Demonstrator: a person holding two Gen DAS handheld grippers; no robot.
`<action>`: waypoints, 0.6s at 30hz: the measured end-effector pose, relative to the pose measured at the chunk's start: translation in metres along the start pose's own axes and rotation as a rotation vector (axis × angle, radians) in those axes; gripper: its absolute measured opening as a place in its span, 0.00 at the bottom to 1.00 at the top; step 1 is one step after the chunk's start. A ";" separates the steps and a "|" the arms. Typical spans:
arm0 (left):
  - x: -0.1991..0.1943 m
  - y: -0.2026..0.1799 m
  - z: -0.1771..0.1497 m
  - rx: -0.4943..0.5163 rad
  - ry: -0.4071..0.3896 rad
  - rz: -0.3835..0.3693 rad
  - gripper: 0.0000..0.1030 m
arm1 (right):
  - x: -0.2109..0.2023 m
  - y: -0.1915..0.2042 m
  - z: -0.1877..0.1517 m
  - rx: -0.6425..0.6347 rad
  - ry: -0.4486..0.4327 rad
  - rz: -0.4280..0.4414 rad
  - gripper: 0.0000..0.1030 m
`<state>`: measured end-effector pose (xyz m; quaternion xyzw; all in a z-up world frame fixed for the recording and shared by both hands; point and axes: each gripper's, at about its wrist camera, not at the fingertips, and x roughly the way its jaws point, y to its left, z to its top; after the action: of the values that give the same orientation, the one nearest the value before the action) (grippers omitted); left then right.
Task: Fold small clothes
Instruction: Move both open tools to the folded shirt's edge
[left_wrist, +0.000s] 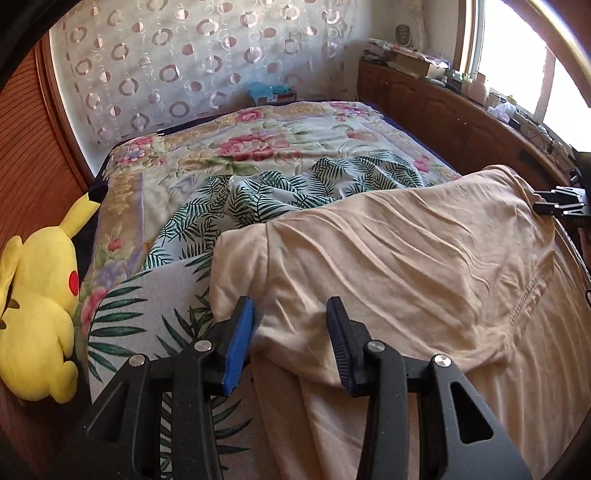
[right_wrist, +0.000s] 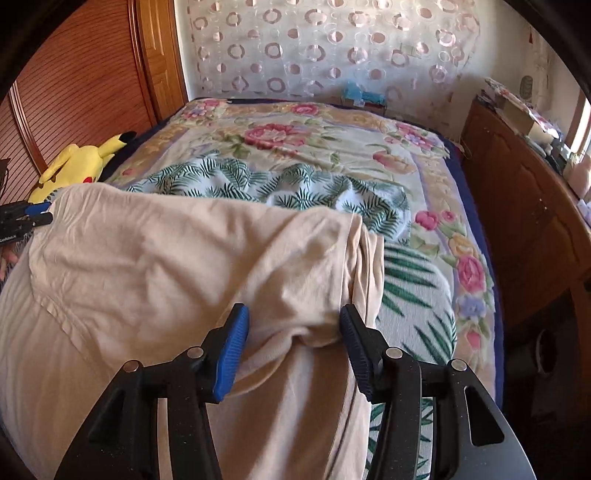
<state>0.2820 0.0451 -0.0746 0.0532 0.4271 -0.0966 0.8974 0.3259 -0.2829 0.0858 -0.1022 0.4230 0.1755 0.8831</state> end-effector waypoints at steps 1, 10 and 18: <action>0.000 0.001 -0.001 -0.004 0.003 0.002 0.41 | 0.002 0.000 0.002 0.000 0.004 -0.001 0.51; -0.003 0.004 -0.003 -0.024 0.006 -0.003 0.41 | 0.025 -0.002 0.008 0.005 -0.031 0.006 0.51; -0.014 0.011 -0.005 -0.059 -0.028 0.022 0.41 | 0.033 -0.003 0.001 0.002 -0.047 0.006 0.51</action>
<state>0.2718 0.0587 -0.0669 0.0300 0.4165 -0.0749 0.9056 0.3469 -0.2777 0.0606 -0.0959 0.4027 0.1802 0.8923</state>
